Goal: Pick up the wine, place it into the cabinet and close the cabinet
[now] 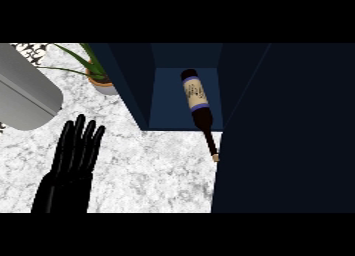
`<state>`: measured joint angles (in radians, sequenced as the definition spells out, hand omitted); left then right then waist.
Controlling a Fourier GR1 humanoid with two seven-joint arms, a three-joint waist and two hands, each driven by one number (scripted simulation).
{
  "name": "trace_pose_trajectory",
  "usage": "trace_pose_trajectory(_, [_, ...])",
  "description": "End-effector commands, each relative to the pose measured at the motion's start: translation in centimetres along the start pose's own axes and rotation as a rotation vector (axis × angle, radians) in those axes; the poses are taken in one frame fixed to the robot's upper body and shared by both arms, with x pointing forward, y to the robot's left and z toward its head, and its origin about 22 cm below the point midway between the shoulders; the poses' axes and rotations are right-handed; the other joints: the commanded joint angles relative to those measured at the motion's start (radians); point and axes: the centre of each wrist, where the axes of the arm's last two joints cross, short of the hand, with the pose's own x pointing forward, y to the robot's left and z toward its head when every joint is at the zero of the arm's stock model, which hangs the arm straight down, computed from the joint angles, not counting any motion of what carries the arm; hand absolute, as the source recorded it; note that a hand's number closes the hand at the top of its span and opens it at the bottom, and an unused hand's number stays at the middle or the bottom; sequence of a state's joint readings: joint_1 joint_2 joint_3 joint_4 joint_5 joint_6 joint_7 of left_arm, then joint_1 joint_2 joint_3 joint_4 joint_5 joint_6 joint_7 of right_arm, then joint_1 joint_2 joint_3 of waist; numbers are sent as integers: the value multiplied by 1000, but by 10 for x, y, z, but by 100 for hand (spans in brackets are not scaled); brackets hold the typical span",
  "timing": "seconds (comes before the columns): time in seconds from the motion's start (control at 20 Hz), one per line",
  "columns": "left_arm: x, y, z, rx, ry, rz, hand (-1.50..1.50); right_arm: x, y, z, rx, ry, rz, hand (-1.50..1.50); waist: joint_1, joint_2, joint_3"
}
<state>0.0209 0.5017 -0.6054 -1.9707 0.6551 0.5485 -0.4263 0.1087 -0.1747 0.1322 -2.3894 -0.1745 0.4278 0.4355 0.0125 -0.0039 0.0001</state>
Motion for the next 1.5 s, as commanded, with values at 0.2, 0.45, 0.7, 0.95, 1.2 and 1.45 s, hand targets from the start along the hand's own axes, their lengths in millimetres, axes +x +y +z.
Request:
trace_pose_trajectory(0.2, [44, 46, 31, 66, -23, -50, -150, 12, 31, 4, 178, 37, -148, 150, 7, -1, -1])
trace_pose_trajectory(0.45, [58, 72, 55, 76, -60, -60, -150, 36, 55, -3, 220, 3, -179, 150, 12, -3, -2])
trace_pose_trajectory(0.7, [82, 101, 59, 104, -50, -46, -150, 42, 84, -25, 212, -32, -147, 150, 8, -4, -2])
trace_pose_trajectory(0.95, [98, 136, 58, 87, -88, -76, -150, 38, 119, -59, 229, -44, -85, 150, 16, -2, -3])
trace_pose_trajectory(1.2, [106, 132, 62, 61, -71, -50, -150, 39, 135, -100, 184, -63, 3, 150, 19, 2, -1])
trace_pose_trajectory(1.45, [118, 153, 62, 53, -74, -52, -150, 54, 124, -137, 125, -35, -24, 150, 19, 3, -1])
